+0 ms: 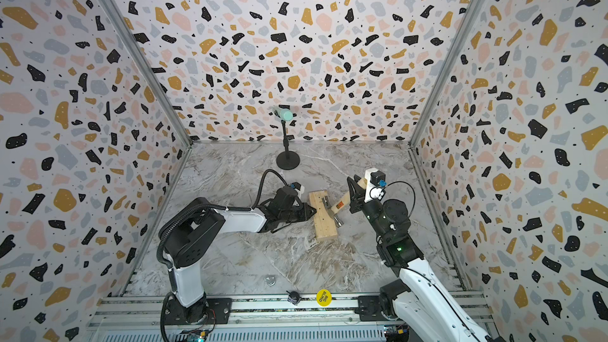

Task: Use a claw hammer to pull out a nail
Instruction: Remove the nail from the mounting plate.

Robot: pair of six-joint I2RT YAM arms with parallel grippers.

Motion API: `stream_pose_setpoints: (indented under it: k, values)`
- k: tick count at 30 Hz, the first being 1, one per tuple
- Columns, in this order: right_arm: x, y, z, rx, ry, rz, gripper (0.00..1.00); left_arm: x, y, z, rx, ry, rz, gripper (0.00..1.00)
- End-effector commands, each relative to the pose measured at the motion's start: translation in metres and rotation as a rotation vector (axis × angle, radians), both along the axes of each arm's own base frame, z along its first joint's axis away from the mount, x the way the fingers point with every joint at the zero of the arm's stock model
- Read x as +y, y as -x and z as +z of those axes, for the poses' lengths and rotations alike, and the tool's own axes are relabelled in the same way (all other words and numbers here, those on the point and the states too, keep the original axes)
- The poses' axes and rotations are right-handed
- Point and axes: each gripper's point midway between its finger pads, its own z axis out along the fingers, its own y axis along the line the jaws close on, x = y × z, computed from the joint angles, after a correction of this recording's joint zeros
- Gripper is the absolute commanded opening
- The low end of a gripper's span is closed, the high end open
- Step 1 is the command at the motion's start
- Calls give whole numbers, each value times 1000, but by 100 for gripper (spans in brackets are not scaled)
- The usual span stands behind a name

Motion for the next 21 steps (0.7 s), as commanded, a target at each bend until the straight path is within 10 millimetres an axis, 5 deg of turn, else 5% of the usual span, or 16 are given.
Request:
stream_pose_setpoints:
  k: [1, 21]
  values:
    - [-12, 23, 93, -241, -112, -11, 0, 20, 24, -39, 107, -130, -14, 18]
    - [-7, 28, 137, -236, -82, 23, 0, 17, 15, -13, 33, -155, -52, 20]
